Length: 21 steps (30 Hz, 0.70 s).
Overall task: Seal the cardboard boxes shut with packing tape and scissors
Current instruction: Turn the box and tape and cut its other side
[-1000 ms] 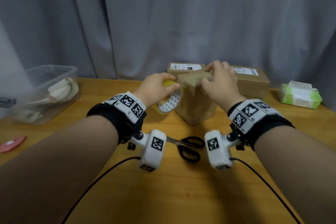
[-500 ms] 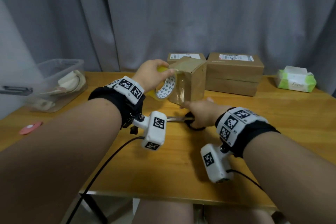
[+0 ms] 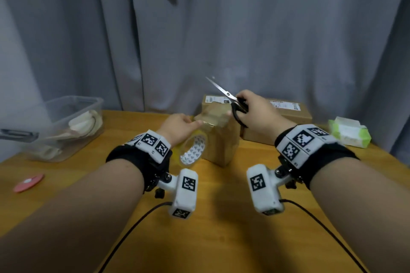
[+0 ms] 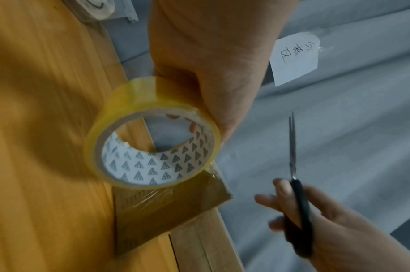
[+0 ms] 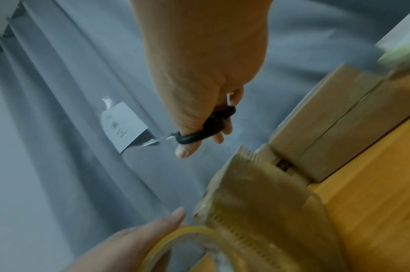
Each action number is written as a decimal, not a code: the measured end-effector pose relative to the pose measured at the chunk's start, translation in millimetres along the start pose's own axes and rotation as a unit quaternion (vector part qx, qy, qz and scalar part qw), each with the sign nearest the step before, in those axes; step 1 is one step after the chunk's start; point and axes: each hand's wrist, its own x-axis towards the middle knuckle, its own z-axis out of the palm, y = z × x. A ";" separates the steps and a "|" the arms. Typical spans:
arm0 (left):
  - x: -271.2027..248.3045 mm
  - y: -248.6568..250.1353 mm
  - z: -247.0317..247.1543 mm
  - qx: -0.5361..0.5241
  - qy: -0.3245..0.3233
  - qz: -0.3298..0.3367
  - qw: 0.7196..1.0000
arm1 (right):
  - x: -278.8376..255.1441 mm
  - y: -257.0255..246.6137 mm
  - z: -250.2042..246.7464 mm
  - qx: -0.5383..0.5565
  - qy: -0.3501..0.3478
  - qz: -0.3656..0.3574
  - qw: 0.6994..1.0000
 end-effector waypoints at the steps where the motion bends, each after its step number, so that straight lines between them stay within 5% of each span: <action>1: 1.5 0.8 -1.2 -0.017 -0.021 -0.012 1.000 | 7.7 -7.0 7.6 -0.024 -0.013 -0.006 1.000; 9: 19.9 7.6 0.7 -0.090 -0.087 -0.090 0.988 | 52.3 -13.5 41.6 -0.069 -0.140 -0.038 0.987; 21: 27.7 14.0 -6.9 -0.176 -0.091 -0.136 0.971 | 54.8 6.2 60.1 0.016 -0.082 0.006 0.996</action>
